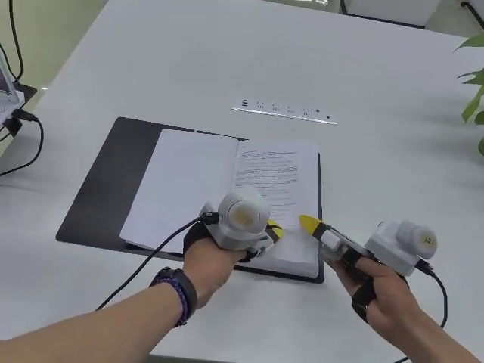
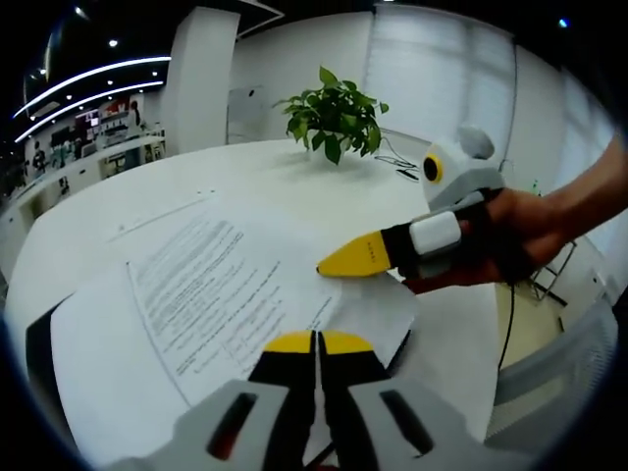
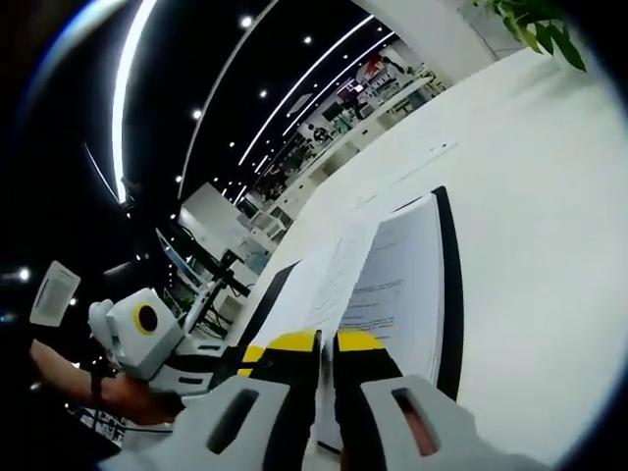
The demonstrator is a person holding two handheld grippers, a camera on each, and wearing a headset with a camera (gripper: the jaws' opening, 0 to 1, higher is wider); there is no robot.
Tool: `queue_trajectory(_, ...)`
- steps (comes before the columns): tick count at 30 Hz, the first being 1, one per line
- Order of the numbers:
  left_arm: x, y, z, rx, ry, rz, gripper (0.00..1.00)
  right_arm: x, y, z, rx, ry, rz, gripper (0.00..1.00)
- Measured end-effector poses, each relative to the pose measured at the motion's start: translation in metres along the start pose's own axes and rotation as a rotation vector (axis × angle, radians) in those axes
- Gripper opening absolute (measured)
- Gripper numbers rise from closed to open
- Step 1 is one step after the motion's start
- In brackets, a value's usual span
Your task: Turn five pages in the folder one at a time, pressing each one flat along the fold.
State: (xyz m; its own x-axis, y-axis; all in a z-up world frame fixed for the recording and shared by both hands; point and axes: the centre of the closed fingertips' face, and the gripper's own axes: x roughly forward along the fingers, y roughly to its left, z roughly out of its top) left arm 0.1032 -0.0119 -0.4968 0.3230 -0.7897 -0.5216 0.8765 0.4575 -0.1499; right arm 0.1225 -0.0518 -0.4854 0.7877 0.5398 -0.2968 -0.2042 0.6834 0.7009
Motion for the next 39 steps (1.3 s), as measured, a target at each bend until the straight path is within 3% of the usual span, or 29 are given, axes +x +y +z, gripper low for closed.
queue_trajectory(8,-0.028,0.017,0.0,-0.016,-0.014,0.035,0.12,0.0,0.009,0.005,0.011,-0.016,0.015,0.0)
queue_trajectory(21,-0.098,0.066,-0.011,-0.09,-0.05,0.175,0.34,0.006,0.034,0.017,0.005,-0.046,0.052,0.0)
queue_trajectory(29,-0.147,0.095,-0.016,-0.14,-0.091,0.269,0.42,0.017,0.059,0.025,-0.017,-0.063,0.094,0.0)
queue_trajectory(39,-0.188,0.12,-0.021,-0.14,-0.109,0.333,0.49,0.041,0.092,0.031,-0.022,-0.074,0.15,0.0)
